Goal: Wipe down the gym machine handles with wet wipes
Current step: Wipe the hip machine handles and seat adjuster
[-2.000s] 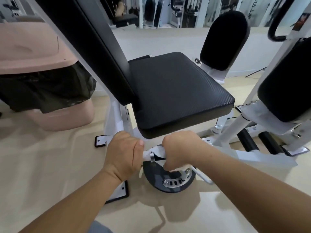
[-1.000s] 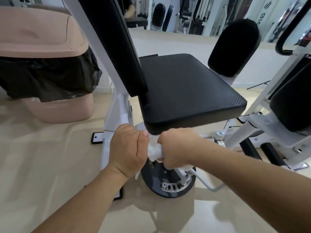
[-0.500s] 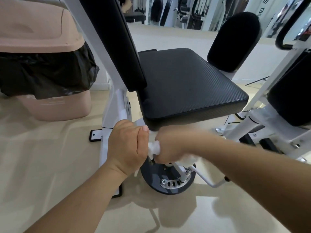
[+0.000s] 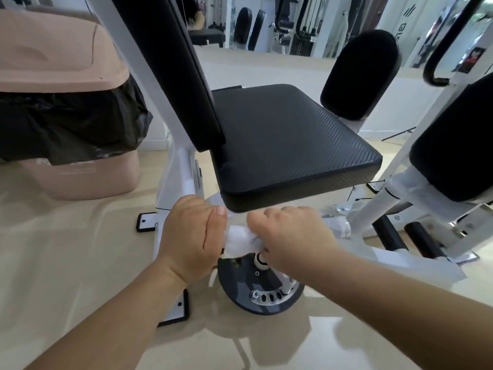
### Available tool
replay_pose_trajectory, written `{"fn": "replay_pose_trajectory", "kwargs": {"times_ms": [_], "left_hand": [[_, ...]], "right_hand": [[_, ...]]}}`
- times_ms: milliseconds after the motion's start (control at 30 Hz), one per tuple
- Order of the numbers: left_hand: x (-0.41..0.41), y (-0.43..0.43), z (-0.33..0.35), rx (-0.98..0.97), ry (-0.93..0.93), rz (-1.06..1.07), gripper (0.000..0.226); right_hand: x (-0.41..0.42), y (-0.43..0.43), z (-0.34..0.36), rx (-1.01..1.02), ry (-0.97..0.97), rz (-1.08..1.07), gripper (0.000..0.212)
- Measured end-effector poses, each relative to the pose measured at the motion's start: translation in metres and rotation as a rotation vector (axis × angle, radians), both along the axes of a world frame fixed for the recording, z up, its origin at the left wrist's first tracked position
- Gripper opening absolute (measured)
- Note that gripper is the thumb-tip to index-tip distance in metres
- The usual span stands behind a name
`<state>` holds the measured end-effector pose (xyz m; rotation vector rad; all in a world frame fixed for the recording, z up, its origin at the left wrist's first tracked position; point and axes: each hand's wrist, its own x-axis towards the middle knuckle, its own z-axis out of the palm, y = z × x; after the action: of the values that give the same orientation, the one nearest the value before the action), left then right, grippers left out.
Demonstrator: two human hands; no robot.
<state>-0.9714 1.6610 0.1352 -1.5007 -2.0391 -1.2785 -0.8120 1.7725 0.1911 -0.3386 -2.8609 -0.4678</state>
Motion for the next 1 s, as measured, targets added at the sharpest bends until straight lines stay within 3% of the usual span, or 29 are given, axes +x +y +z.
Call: {"fn": "replay_pose_trajectory", "kwargs": {"times_ms": [100,233,433,567,733,833,1000], "left_hand": [[0.0,0.0,0.001,-0.025,0.006,0.016,0.054],[0.005,0.007,0.0,-0.015,0.013,0.077,0.055],[0.004,0.008,-0.001,-0.013,0.0,0.071,0.055],[0.001,0.003,0.001,-0.025,-0.003,0.009,0.045],[0.006,0.001,0.005,-0.018,0.014,0.037,0.052],[0.013,0.005,0.005,-0.001,-0.008,0.09,0.052],[0.009,0.007,0.004,0.022,0.027,0.075,0.043]], "right_hand": [[0.017,0.021,0.029,-0.156,-0.25,-0.22,0.017],[0.032,0.027,0.048,-0.242,-0.364,-0.442,0.011],[-0.022,-0.022,0.021,-0.16,-0.244,-0.303,0.016],[-0.011,-0.012,0.02,-0.163,-0.183,-0.19,0.015],[0.03,0.03,0.044,-0.258,-0.331,-0.395,0.011],[0.028,0.024,0.044,-0.17,-0.358,-0.447,0.013],[-0.031,-0.032,0.016,-0.177,-0.207,-0.22,0.014]]}}
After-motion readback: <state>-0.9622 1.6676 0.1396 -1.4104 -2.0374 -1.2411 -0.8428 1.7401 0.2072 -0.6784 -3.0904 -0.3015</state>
